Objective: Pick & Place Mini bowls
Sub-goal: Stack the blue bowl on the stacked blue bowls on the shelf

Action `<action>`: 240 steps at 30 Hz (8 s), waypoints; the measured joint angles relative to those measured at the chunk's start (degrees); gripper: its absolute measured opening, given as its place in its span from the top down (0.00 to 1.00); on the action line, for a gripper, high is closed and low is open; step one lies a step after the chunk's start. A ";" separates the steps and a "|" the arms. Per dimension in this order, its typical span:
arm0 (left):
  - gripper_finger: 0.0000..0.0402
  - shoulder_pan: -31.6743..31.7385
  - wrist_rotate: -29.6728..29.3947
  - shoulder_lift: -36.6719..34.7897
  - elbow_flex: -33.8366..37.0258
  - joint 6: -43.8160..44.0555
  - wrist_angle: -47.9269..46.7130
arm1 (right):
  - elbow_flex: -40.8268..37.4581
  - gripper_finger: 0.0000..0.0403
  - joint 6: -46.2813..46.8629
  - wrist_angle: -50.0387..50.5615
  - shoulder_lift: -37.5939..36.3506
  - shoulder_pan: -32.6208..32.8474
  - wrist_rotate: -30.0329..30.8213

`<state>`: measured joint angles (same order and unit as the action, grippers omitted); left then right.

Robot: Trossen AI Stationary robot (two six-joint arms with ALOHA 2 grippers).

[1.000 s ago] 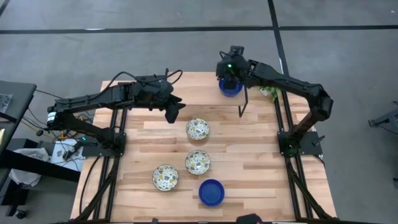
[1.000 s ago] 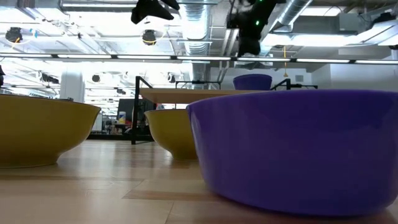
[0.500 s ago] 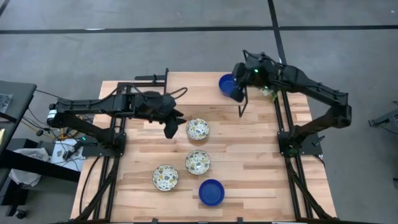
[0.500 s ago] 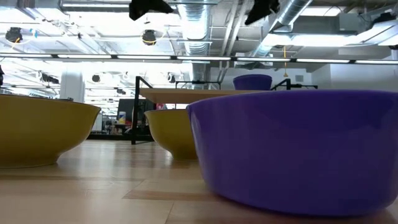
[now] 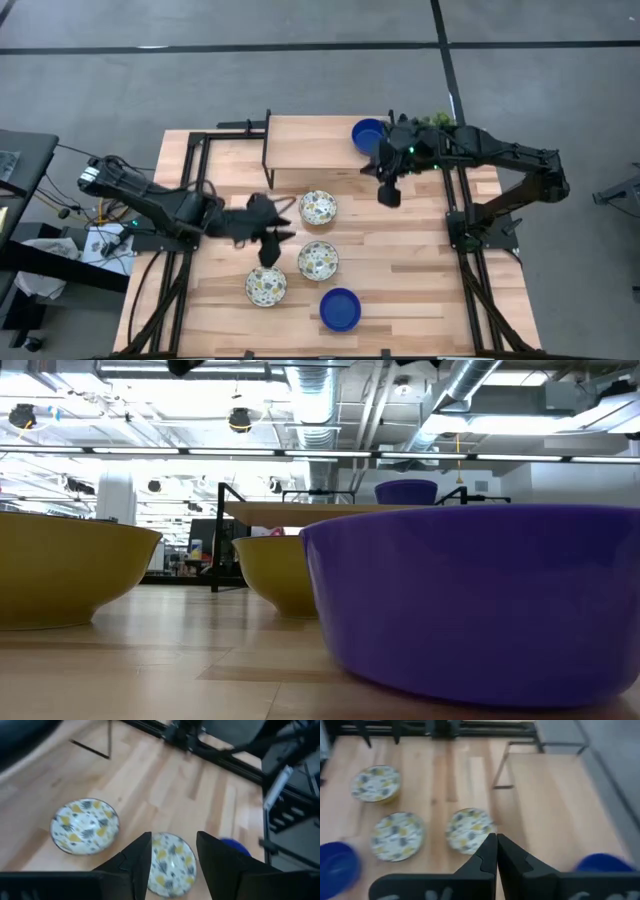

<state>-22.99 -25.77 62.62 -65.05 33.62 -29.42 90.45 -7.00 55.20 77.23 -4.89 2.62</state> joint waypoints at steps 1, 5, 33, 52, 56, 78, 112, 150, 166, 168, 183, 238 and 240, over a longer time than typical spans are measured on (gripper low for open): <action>0.62 -1.39 -0.66 -0.01 0.33 0.43 0.28 | 0.00 1.00 1.93 0.87 0.00 1.28 0.08; 0.62 -5.71 -1.65 -0.01 0.62 0.74 0.71 | 0.00 1.00 15.33 3.83 0.06 6.26 0.18; 0.62 -9.48 10.20 -24.73 23.21 -21.40 25.88 | 0.00 1.00 53.68 5.62 23.27 30.81 7.85; 0.62 -9.71 11.71 -19.77 35.07 -13.19 41.49 | 0.01 0.75 47.69 0.32 27.36 34.35 4.80; 0.62 -9.74 12.91 -18.23 35.07 -13.19 41.52 | 0.02 0.75 40.63 -2.90 29.82 35.44 4.11; 0.62 -9.72 12.98 -16.80 35.05 -13.19 42.47 | -0.02 0.76 38.90 -7.52 36.99 32.72 4.23; 0.62 -9.72 13.00 -16.80 35.05 -13.39 42.76 | -1.56 0.76 37.76 -10.47 38.36 31.81 3.43; 0.62 -9.72 13.00 -16.80 35.05 -13.21 43.64 | -6.43 0.97 41.50 -14.93 38.36 32.13 1.78; 0.62 -9.72 12.98 -16.80 35.05 -13.21 43.64 | -6.34 1.00 43.11 -13.89 37.35 32.13 -1.39; 0.62 -9.70 12.98 -16.80 35.05 -13.21 43.64 | -6.34 1.00 43.28 -13.14 36.33 32.14 -1.43; 0.62 -9.71 12.98 -16.80 35.05 -13.19 43.64 | -6.32 1.00 43.62 -3.58 22.79 29.53 -1.17; 0.62 5.87 -20.81 -17.26 35.00 -25.19 47.93 | 18.67 1.00 -2.49 21.37 24.28 -44.46 -13.45; 0.62 5.84 -20.79 -17.26 35.00 -25.21 47.94 | 18.67 1.00 -3.38 21.61 25.16 -44.34 -13.57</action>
<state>-17.15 -46.57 45.36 -30.04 8.41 18.52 109.12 -10.37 76.80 102.39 -49.23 -10.95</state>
